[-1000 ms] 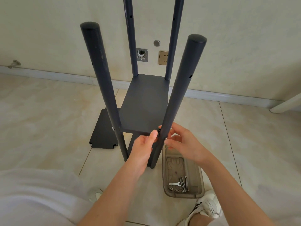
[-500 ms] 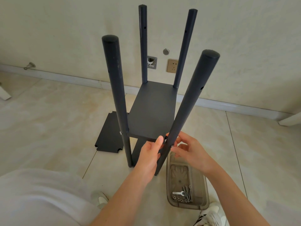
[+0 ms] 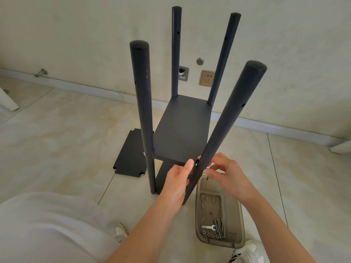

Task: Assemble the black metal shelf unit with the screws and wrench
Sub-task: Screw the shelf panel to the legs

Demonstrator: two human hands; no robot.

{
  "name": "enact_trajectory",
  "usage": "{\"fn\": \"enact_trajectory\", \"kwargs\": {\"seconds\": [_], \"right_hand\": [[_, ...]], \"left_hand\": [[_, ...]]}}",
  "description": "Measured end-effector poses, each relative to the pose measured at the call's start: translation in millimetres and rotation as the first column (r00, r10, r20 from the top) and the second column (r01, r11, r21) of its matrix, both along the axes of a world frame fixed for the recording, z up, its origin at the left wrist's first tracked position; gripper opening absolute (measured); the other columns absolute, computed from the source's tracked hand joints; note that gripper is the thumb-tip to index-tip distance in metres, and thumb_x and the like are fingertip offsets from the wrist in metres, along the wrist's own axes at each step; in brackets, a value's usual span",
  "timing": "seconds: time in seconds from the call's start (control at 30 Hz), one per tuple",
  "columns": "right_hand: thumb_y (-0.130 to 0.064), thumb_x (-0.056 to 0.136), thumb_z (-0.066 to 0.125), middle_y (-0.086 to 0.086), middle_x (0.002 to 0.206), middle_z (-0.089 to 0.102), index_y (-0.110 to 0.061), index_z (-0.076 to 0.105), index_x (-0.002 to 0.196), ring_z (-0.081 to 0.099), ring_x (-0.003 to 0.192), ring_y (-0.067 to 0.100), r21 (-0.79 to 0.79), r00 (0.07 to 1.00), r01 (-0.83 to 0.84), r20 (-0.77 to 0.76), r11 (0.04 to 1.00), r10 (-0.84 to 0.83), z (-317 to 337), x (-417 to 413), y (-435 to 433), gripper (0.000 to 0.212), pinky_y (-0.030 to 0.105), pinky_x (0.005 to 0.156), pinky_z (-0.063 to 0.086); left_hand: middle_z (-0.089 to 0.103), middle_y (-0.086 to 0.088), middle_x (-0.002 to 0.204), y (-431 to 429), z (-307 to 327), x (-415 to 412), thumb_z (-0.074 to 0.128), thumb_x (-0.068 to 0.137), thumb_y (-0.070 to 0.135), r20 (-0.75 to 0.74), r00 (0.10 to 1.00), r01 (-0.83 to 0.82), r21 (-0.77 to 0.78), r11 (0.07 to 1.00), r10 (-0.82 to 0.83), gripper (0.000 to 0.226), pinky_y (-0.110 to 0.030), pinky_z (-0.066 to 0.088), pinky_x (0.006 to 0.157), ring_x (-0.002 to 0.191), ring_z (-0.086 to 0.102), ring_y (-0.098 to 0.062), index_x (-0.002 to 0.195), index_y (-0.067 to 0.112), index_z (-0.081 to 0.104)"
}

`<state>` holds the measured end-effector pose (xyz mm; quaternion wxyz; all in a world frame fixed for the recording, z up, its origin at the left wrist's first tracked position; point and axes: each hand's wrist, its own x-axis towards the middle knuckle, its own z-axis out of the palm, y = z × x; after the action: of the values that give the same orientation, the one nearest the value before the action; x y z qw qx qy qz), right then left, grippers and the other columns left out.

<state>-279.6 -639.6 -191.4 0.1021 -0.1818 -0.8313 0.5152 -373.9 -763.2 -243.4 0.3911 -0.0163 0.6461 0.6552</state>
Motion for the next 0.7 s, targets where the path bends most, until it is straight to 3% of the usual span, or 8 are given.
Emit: {"fn": "enact_trajectory", "kwargs": {"seconds": [0.07,0.23,0.37,0.47,0.57,0.63,0.67,0.7], "right_hand": [[-0.005,0.09,0.067,0.0,0.106,0.065,-0.035,0.071,0.103,0.063,0.093,0.021,-0.015,1.0,0.001,-0.012,1.0,-0.002,-1,1,0,0.033,0.04,0.088,0.054],[-0.01,0.09,0.069,-0.003,0.099,0.062,-0.023,0.072,0.098,0.063,0.086,0.018,-0.011,0.998,0.058,0.022,0.998,-0.058,-6,-1,-3,0.015,0.044,0.089,0.052],[-0.008,0.089,0.07,0.0,0.099,0.063,-0.034,0.071,0.095,0.062,0.09,0.021,-0.03,0.999,0.044,0.011,0.999,-0.044,-1,-6,-6,0.027,0.039,0.09,0.053],[-0.009,0.089,0.071,0.0,0.104,0.063,-0.035,0.072,0.096,0.06,0.092,0.016,-0.026,1.0,0.007,0.02,1.0,-0.007,2,-8,-5,0.027,0.026,0.087,0.051],[-0.009,0.086,0.074,0.0,0.106,0.061,-0.043,0.072,0.092,0.059,0.09,0.017,-0.064,0.999,-0.019,0.032,0.998,0.021,6,-10,1,0.034,0.022,0.086,0.049],[-0.009,0.084,0.076,0.003,0.107,0.062,-0.049,0.072,0.088,0.057,0.091,0.022,-0.084,0.999,-0.038,0.036,0.996,0.041,8,-12,5,0.041,0.026,0.086,0.049],[-0.009,0.083,0.077,0.003,0.105,0.062,-0.055,0.071,0.084,0.057,0.09,0.022,-0.087,0.998,-0.048,0.04,0.995,0.051,9,-12,7,0.045,0.027,0.084,0.048],[-0.01,0.082,0.078,0.002,0.101,0.062,-0.059,0.07,0.078,0.057,0.088,0.022,-0.087,0.997,-0.059,0.042,0.995,0.063,10,-13,9,0.049,0.027,0.082,0.047]], "left_hand": [[0.066,0.013,0.105,1,1,0,0.058,0.097,0.049,0.015,1.0,0.013,0.005,1.0,-0.013,0.019,-0.029,0.044,0.088,0.104,0.062,-0.008,0.101,0.031,0.058],[0.07,0.025,0.081,-3,7,1,0.06,0.098,0.045,0.041,0.999,0.018,0.063,0.998,-0.021,0.017,-0.016,0.042,0.067,0.08,0.067,0.008,0.103,0.029,0.056],[0.065,0.032,0.067,-8,13,3,0.06,0.1,0.038,0.013,0.999,0.032,0.075,0.997,-0.033,0.012,-0.019,0.04,0.066,0.065,0.061,0.018,0.097,0.027,0.058],[0.071,0.022,0.08,-14,15,1,0.059,0.098,0.045,-0.004,0.999,0.043,0.027,0.999,-0.043,0.017,-0.023,0.041,0.069,0.079,0.067,0.006,0.096,0.028,0.062],[0.067,0.018,0.092,-21,17,2,0.058,0.097,0.051,-0.178,0.975,0.106,-0.159,0.982,-0.134,0.02,-0.019,0.041,0.07,0.091,0.06,-0.001,0.09,0.033,0.063],[0.068,0.014,0.076,-26,15,8,0.063,0.096,0.043,-0.451,0.873,0.064,-0.27,0.961,-0.185,0.023,-0.015,0.045,0.064,0.081,0.064,-0.008,0.08,0.027,0.067],[0.065,0.01,0.068,-30,14,11,0.068,0.094,0.038,-0.624,0.753,-0.018,-0.333,0.943,-0.207,0.026,-0.02,0.047,0.063,0.074,0.063,-0.011,0.074,0.021,0.067],[0.061,0.009,0.064,-34,14,14,0.073,0.09,0.033,-0.78,0.579,-0.121,-0.372,0.92,-0.239,0.026,-0.026,0.049,0.061,0.068,0.06,-0.013,0.07,0.018,0.066]]}}
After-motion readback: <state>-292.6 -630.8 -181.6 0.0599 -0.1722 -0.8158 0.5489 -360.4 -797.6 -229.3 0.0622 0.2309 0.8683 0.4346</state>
